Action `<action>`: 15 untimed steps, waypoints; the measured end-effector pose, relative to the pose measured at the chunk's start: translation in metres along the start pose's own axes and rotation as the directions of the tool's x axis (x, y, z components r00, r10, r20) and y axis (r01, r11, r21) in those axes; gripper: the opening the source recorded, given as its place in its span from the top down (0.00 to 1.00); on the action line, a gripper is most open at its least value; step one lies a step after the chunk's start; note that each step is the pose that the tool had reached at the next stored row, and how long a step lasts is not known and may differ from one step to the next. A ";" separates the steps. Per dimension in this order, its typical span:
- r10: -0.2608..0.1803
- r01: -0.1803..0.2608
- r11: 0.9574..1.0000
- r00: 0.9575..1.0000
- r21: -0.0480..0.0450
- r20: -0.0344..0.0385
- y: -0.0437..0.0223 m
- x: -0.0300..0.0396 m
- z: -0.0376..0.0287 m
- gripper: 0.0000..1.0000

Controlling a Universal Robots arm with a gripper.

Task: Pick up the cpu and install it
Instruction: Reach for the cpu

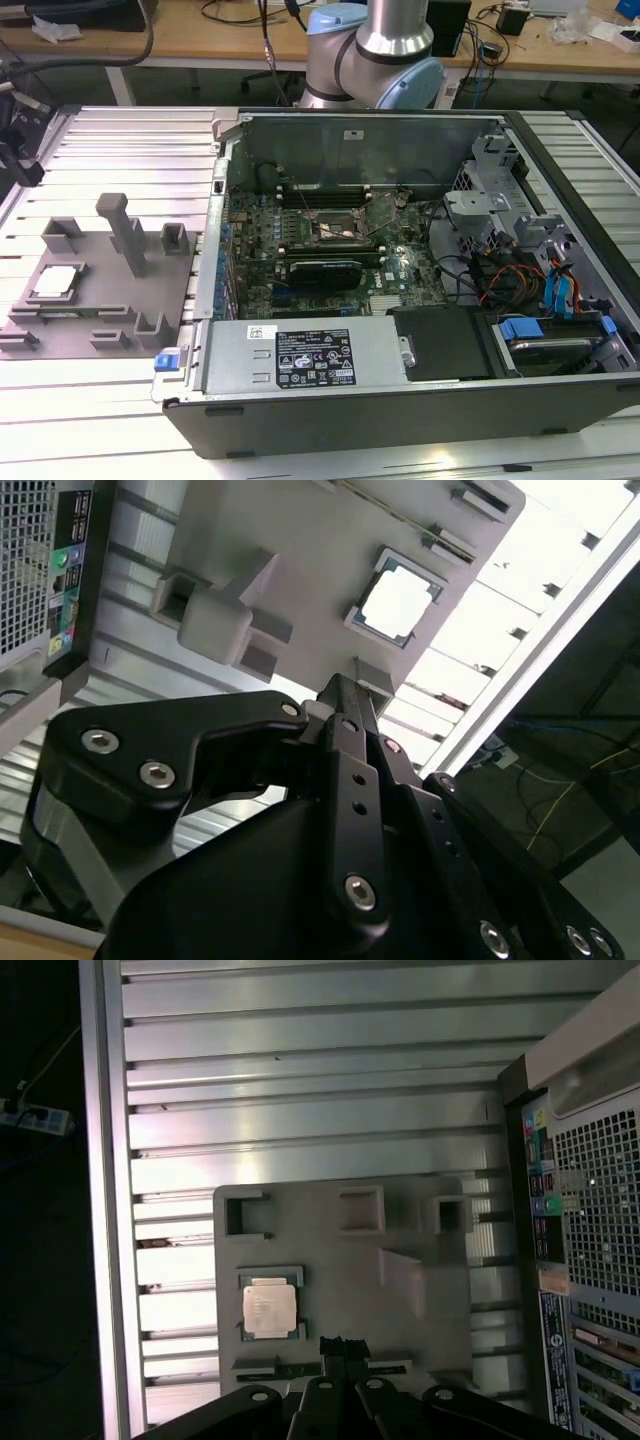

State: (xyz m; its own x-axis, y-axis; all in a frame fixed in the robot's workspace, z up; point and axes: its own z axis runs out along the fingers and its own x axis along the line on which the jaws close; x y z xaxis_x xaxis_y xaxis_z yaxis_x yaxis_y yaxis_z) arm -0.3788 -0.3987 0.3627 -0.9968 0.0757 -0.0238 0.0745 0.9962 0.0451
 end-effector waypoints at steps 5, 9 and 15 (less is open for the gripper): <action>0.000 0.000 1.000 1.000 0.000 0.000 -0.0009 0.0048 0.0116 0.89; 0.000 0.000 1.000 1.000 0.000 0.000 -0.0014 0.0075 0.0193 0.89; 0.000 0.000 1.000 1.000 0.000 0.000 -0.0018 0.0092 0.0257 0.89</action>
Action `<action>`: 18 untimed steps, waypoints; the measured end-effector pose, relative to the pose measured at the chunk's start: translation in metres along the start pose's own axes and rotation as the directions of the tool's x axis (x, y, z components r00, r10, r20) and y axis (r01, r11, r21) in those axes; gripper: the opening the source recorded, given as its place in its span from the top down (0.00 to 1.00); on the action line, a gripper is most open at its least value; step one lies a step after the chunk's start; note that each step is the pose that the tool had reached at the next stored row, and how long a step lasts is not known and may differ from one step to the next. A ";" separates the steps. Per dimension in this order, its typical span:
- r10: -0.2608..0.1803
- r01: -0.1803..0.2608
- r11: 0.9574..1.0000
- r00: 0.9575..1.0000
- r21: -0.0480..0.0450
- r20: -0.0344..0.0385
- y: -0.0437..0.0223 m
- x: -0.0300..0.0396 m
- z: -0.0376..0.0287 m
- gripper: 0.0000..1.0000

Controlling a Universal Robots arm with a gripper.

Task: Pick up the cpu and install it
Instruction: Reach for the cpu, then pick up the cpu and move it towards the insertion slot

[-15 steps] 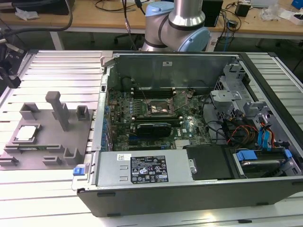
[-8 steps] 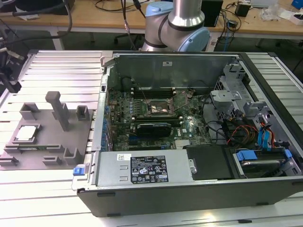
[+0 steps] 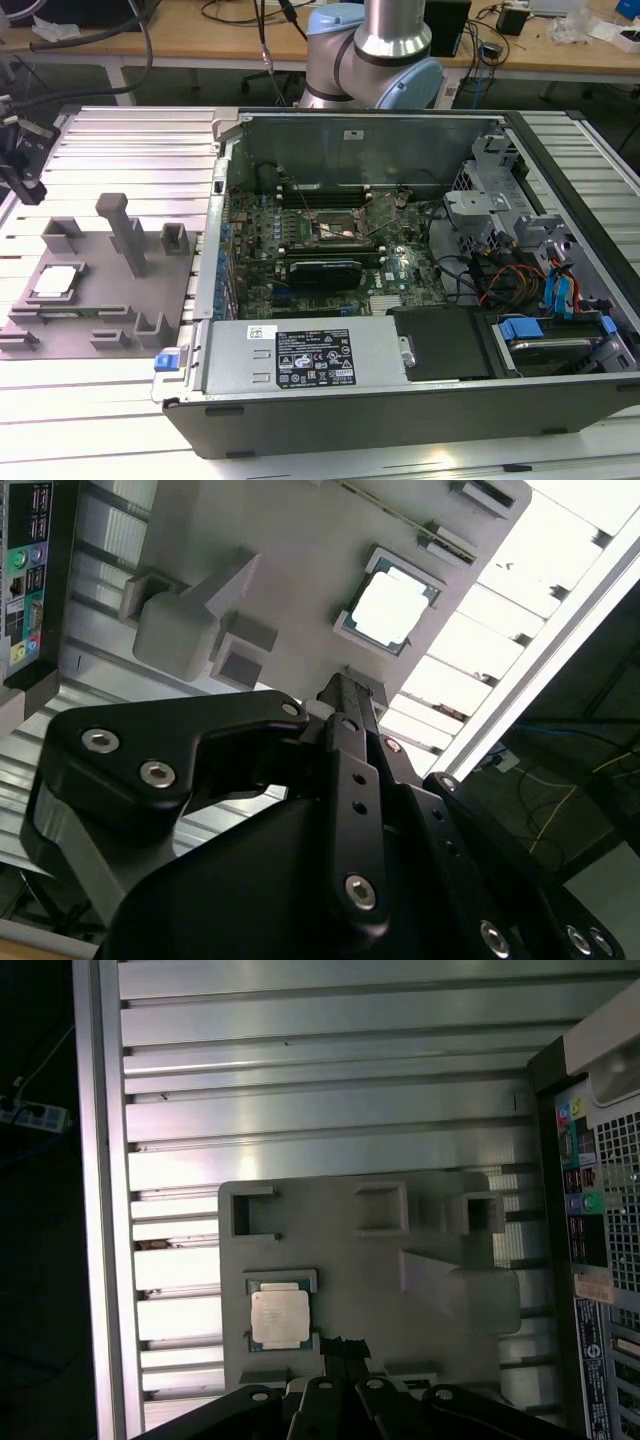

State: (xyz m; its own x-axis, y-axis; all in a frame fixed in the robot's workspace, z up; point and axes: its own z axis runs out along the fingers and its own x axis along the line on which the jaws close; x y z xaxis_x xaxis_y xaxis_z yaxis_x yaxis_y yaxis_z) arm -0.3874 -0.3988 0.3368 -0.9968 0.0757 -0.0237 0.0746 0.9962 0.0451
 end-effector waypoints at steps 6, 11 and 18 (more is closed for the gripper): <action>0.000 0.000 1.000 1.000 0.000 0.000 -0.0001 0.0001 0.0024 0.89; 0.000 0.000 1.000 1.000 0.000 0.000 -0.0001 0.0001 0.0028 0.89; 0.000 0.000 1.000 1.000 0.000 0.000 -0.0004 0.0003 0.0092 0.89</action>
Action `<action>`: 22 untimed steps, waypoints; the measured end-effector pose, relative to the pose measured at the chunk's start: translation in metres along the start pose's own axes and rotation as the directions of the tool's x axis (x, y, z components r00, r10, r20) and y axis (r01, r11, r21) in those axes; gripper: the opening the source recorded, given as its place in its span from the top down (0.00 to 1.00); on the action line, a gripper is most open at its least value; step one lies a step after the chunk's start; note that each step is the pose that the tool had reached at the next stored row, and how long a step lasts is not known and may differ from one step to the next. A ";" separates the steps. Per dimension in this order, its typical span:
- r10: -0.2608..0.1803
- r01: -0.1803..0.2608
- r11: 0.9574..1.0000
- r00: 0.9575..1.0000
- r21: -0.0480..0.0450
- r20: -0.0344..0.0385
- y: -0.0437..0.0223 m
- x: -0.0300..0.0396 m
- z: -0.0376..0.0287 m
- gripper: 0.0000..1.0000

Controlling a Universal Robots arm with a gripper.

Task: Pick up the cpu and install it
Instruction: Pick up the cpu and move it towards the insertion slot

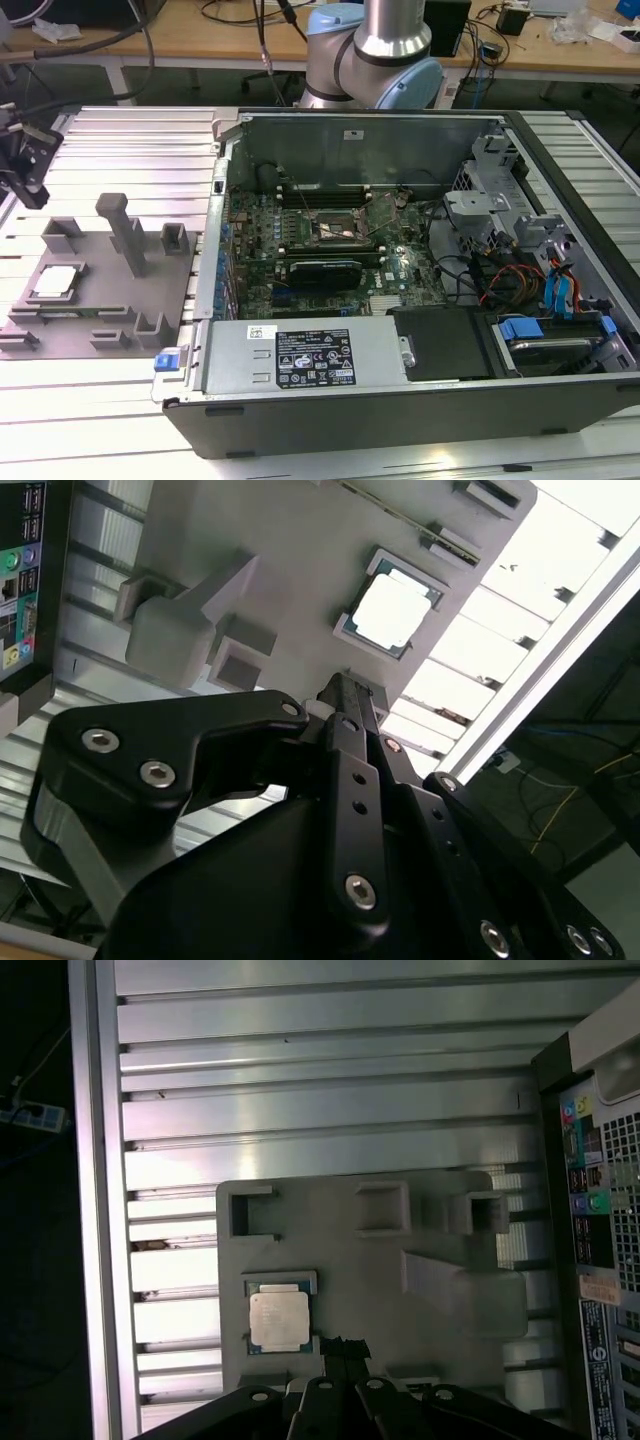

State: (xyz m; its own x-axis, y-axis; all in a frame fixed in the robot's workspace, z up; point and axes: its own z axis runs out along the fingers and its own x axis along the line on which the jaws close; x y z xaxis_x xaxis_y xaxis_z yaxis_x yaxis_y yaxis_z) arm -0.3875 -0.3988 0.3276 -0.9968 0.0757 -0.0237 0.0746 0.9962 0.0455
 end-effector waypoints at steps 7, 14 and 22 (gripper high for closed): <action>0.000 0.000 1.000 1.000 0.000 0.000 -0.0007 0.0024 0.0124 0.89; 0.000 0.000 1.000 1.000 0.000 0.000 -0.0021 0.0086 0.0264 0.89; 0.000 0.000 1.000 1.000 0.000 0.000 -0.0026 0.0106 0.0340 0.89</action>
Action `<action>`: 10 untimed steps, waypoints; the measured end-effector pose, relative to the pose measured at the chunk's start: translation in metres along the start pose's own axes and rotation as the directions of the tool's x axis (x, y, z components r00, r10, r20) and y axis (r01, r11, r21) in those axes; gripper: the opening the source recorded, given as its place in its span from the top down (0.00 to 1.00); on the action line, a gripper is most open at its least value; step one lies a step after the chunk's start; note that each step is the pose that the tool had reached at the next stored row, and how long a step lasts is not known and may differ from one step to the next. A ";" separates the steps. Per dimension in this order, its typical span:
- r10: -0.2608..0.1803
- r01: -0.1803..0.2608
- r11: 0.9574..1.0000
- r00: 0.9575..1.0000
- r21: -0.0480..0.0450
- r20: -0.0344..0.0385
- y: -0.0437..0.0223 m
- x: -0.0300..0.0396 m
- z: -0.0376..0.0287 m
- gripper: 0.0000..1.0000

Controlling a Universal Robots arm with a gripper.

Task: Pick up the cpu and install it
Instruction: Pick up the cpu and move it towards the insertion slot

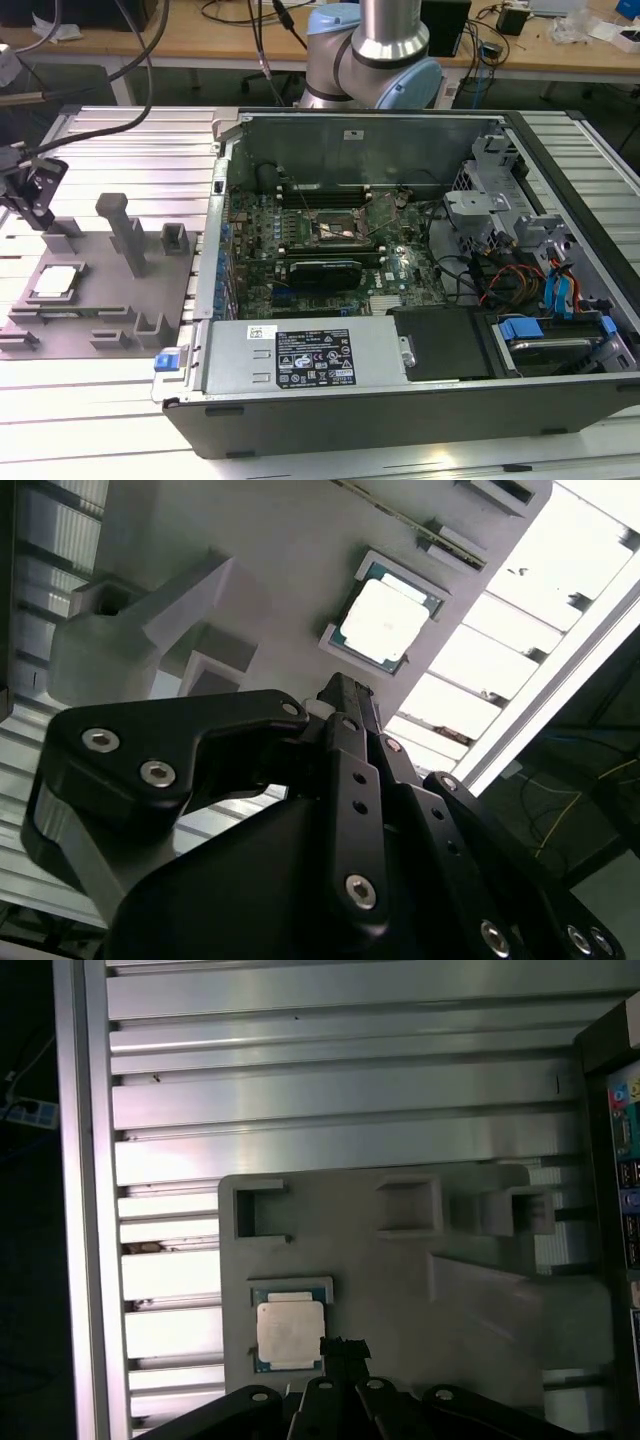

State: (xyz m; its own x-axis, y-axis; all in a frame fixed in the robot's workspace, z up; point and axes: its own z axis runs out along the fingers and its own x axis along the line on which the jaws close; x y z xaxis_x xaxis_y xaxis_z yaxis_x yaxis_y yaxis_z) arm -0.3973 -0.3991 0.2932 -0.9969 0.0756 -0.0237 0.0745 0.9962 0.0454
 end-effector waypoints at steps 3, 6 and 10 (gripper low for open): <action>0.000 0.000 1.000 1.000 0.000 0.000 -0.0002 0.0005 0.0039 0.89; 0.000 0.000 1.000 1.000 0.000 0.000 -0.0004 0.0015 0.0076 0.89; 0.000 0.000 1.000 1.000 0.000 0.000 -0.0008 0.0031 0.0139 0.89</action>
State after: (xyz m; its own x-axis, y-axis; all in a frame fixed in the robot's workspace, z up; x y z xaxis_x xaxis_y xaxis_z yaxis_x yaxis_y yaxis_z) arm -0.4001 -0.3991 0.2792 -0.9968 0.0757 -0.0238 0.0745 0.9962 0.0455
